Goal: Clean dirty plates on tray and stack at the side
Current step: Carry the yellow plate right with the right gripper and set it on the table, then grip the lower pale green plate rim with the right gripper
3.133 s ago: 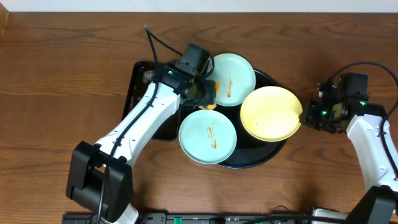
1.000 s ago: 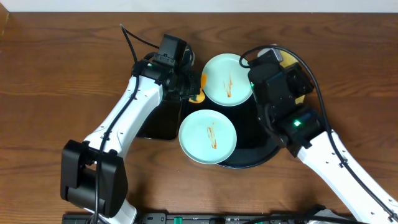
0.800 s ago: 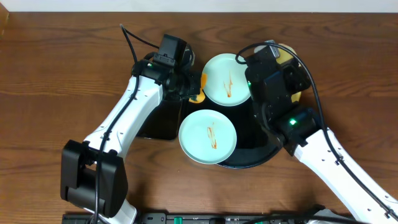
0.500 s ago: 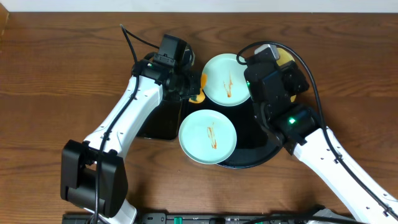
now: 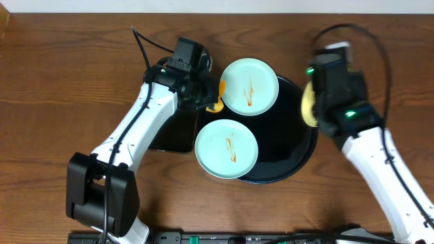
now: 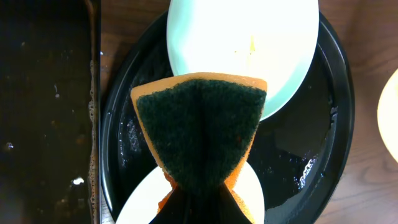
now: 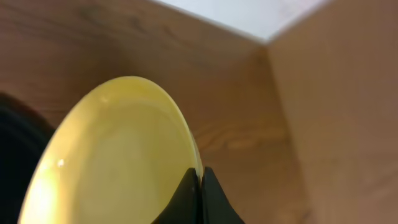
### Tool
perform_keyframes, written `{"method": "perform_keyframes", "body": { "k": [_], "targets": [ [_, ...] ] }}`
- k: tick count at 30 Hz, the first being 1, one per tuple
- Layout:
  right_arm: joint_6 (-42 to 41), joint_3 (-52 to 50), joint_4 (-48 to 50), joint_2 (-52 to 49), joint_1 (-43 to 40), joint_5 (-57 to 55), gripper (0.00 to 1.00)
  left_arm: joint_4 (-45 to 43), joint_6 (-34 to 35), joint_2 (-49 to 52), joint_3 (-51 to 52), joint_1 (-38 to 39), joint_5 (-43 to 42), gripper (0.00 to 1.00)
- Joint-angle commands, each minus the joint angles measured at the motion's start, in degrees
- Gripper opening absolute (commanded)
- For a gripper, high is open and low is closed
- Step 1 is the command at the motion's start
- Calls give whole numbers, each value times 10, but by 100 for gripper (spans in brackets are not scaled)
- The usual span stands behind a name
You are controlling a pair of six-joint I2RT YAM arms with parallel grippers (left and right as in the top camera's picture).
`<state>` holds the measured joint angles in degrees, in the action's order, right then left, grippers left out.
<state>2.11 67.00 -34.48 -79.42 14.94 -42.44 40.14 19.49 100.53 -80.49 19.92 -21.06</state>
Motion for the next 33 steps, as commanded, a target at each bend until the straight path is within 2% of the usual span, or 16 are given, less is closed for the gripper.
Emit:
{"method": "perform_keyframes", "body": {
  "k": [1, 9, 12, 18, 25, 30, 33],
  "targets": [
    [-90, 7, -7, -9, -79, 80, 1, 1, -3, 1, -4, -1, 1, 7],
    [-107, 7, -24, -76, -242, 201, 1, 1, -3, 1, -4, -1, 1, 8],
    [-109, 7, -25, -115, -271, 231, 1, 1, -3, 1, -4, -1, 1, 8],
    [-113, 7, -21, -178, -289, 253, 1, 3, -3, 1, -4, -1, 1, 7],
    [-112, 7, -28, -184, -289, 370, 2, 13, -3, 1, -4, -1, 1, 8],
    [-106, 7, -52, -181, -281, 521, 13, 30, -4, 1, -4, -1, 8, 8],
    [-87, 7, -68, -181, -270, 599, 17, 47, -4, 1, -4, -1, 33, 8]
  ]
}}
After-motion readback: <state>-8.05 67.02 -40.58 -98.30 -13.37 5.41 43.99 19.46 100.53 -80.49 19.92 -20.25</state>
